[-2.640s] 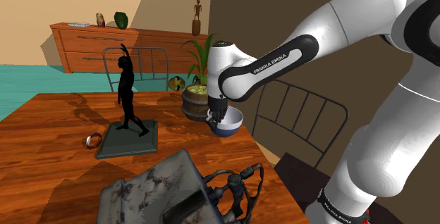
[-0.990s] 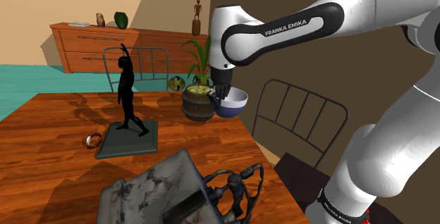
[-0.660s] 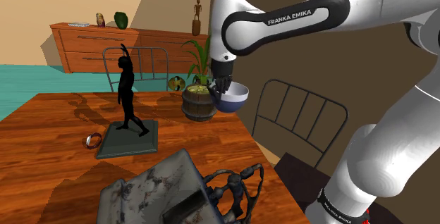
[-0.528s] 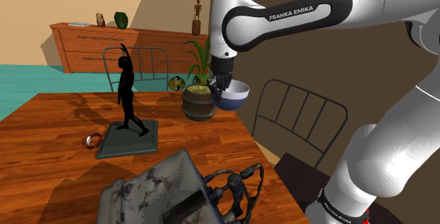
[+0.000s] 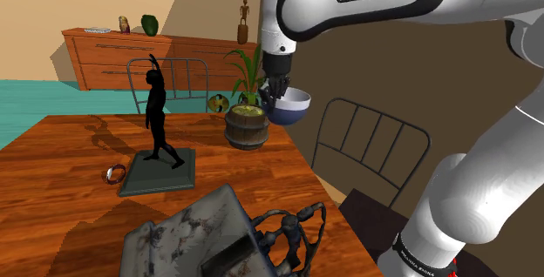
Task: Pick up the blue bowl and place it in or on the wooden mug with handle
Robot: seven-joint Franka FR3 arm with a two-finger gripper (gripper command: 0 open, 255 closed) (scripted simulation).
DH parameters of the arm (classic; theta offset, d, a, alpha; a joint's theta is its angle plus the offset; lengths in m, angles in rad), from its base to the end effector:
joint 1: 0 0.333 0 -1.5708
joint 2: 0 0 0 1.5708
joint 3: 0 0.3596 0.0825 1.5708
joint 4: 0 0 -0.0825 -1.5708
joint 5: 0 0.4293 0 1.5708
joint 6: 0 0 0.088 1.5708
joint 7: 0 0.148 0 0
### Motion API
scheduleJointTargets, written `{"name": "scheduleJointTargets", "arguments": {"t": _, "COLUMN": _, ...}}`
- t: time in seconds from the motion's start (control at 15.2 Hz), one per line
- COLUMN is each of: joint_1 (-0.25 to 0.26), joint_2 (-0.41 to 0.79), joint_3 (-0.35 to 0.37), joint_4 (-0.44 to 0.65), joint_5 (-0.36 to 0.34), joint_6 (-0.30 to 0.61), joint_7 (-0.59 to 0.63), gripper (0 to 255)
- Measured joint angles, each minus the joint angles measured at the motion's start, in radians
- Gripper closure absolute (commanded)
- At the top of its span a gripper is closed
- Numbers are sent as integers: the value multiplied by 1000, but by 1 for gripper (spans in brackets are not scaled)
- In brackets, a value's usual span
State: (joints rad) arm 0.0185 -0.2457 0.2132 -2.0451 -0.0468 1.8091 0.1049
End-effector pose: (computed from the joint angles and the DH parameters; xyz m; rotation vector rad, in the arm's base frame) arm 0.5057 0.1208 0.5352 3.0399 0.2004 0.0304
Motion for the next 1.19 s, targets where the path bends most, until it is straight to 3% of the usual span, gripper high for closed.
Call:
{"name": "scheduleJointTargets", "arguments": {"t": 0.53, "joint_1": -8, "joint_2": 48, "joint_3": -5, "joint_4": 143, "joint_5": -10, "joint_6": -95, "joint_7": -14, "gripper": 255}}
{"name": "scheduleJointTargets", "arguments": {"t": 1.19, "joint_1": -22, "joint_2": 457, "joint_3": -18, "joint_4": 665, "joint_5": -90, "joint_6": -215, "joint_7": -47, "gripper": 255}}
